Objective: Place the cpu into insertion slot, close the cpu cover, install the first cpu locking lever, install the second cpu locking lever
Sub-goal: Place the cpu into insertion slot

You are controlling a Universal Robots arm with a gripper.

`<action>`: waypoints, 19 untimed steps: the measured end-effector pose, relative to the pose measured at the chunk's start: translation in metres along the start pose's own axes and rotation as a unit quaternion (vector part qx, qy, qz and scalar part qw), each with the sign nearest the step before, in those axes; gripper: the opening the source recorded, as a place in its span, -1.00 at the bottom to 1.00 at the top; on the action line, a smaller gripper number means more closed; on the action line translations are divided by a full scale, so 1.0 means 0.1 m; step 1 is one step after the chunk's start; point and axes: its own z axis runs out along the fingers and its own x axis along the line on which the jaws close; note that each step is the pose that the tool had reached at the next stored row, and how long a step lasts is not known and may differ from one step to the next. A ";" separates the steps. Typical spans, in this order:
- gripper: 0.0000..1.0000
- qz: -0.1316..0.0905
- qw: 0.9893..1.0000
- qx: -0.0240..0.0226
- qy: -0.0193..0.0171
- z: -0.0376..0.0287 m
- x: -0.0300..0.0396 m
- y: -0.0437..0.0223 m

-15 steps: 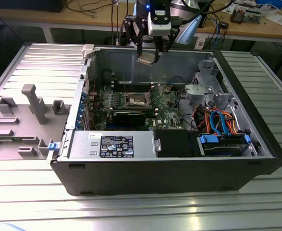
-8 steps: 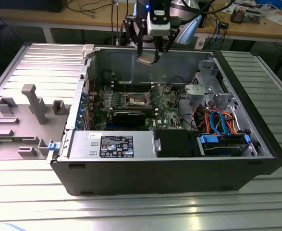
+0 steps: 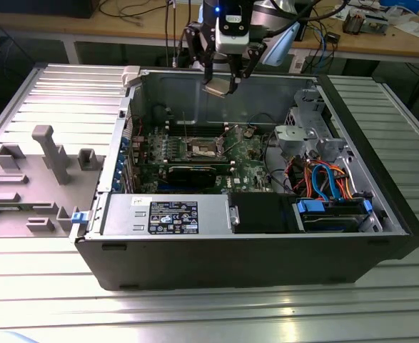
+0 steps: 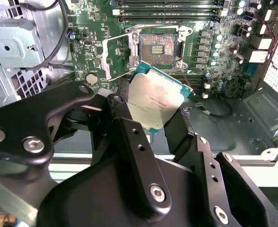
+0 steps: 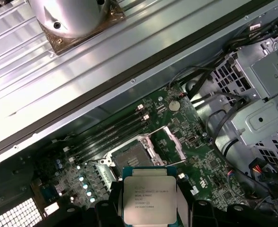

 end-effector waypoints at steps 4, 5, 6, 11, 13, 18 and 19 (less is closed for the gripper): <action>0.08 0.010 1.000 0.000 -0.001 0.000 0.000 0.000; 0.08 0.010 1.000 0.000 -0.001 0.000 0.000 0.000; 0.08 0.010 1.000 0.000 -0.001 0.000 0.000 0.000; 0.08 0.011 1.000 0.000 -0.001 0.000 0.000 0.000; 0.08 0.012 1.000 0.000 -0.001 0.000 0.000 0.000; 0.08 0.014 1.000 0.000 -0.001 0.000 0.000 0.000; 0.08 0.014 1.000 0.000 -0.001 0.000 0.000 0.000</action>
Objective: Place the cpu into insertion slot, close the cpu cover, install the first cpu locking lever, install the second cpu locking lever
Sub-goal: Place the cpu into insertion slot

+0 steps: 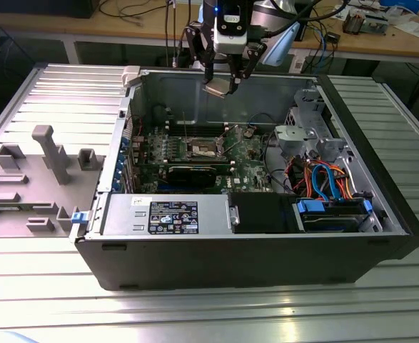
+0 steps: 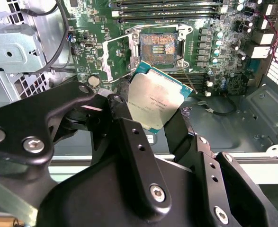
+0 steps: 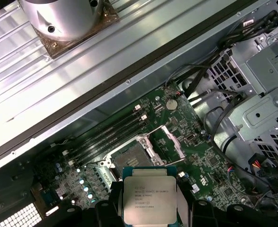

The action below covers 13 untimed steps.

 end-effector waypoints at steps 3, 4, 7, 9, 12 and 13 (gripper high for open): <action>0.08 0.000 1.000 0.000 0.000 0.000 0.000 0.000; 0.08 0.001 1.000 0.000 0.000 0.000 0.000 0.000; 0.08 0.001 1.000 0.000 0.000 0.000 0.000 0.000; 0.08 0.001 1.000 0.000 0.000 0.000 0.000 0.000; 0.08 0.003 1.000 0.000 0.000 0.000 0.000 0.000; 0.08 0.006 1.000 0.000 -0.001 0.000 0.000 0.000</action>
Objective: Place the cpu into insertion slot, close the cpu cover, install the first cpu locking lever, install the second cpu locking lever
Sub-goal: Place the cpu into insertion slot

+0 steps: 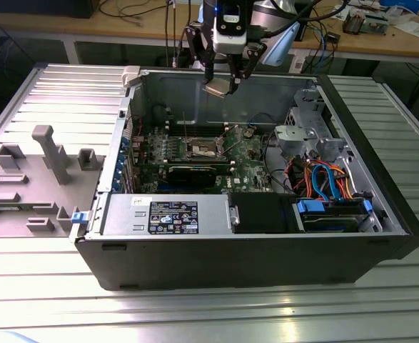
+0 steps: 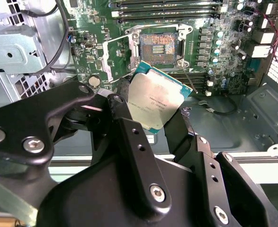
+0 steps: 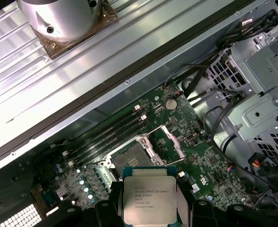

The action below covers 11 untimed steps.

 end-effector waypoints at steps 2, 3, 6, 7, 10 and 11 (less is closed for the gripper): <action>0.08 0.004 1.000 0.000 0.000 0.000 0.000 0.000; 0.08 0.005 1.000 0.000 0.000 0.000 0.000 0.000; 0.08 0.009 1.000 0.000 -0.001 0.000 0.000 0.000; 0.08 0.010 1.000 0.000 -0.001 0.000 0.000 0.000; 0.08 0.013 1.000 0.000 -0.001 0.000 0.000 0.000; 0.08 0.014 1.000 0.000 -0.001 0.000 0.000 0.000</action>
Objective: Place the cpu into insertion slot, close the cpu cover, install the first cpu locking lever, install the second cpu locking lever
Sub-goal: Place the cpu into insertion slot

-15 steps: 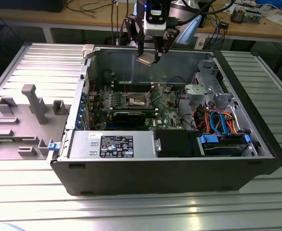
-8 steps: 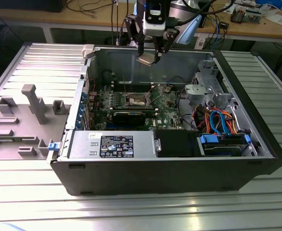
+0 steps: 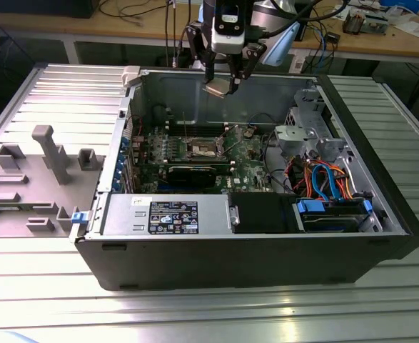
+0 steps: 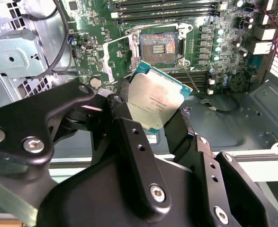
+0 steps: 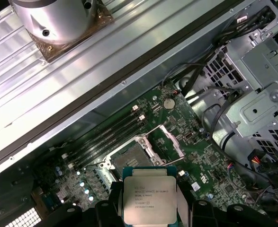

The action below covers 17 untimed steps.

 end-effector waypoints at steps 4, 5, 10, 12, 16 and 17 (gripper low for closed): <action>0.08 0.005 1.000 0.000 0.000 0.000 0.000 0.000; 0.08 0.006 1.000 0.000 -0.001 0.000 0.000 0.000; 0.08 0.011 1.000 0.000 -0.001 0.000 0.000 0.000; 0.08 0.012 1.000 0.000 -0.001 0.000 0.000 0.000; 0.08 0.012 1.000 0.000 -0.001 0.000 0.001 0.000; 0.08 0.012 1.000 0.000 -0.001 0.000 0.001 0.000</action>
